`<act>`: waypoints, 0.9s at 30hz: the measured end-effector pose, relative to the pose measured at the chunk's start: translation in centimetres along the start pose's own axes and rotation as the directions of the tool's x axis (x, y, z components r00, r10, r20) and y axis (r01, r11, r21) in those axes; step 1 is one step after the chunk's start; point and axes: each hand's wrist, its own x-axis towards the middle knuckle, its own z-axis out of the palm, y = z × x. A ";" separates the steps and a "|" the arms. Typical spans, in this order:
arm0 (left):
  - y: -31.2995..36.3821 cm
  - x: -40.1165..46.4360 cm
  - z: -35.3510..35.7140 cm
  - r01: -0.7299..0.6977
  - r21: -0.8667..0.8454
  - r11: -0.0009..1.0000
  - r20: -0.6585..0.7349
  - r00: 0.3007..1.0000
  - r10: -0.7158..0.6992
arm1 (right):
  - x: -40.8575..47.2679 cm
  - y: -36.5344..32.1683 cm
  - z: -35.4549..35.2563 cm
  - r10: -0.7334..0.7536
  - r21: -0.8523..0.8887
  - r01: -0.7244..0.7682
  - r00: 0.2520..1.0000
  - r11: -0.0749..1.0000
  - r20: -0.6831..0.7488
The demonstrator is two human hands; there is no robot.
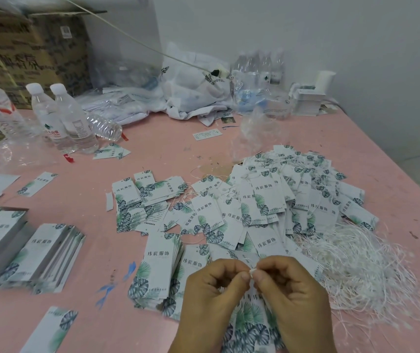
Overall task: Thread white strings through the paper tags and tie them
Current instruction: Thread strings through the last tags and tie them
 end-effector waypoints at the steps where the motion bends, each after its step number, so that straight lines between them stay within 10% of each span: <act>1: 0.1 0.0 0.0 0.004 -0.020 1.000 0.007 1.000 -0.004 | 0.1 0.0 -0.1 0.046 0.053 -0.046 0.999 0.998 0.015; 9: 1.1 0.2 0.1 0.043 -0.187 0.981 0.101 0.995 -0.024 | 0.8 0.1 -0.6 0.152 0.255 -0.197 0.971 0.947 0.183; 27: 1.3 1.3 -1.2 0.059 -0.255 0.965 0.176 0.984 -0.013 | 1.3 1.5 -1.9 0.097 0.013 -0.098 0.994 0.995 0.054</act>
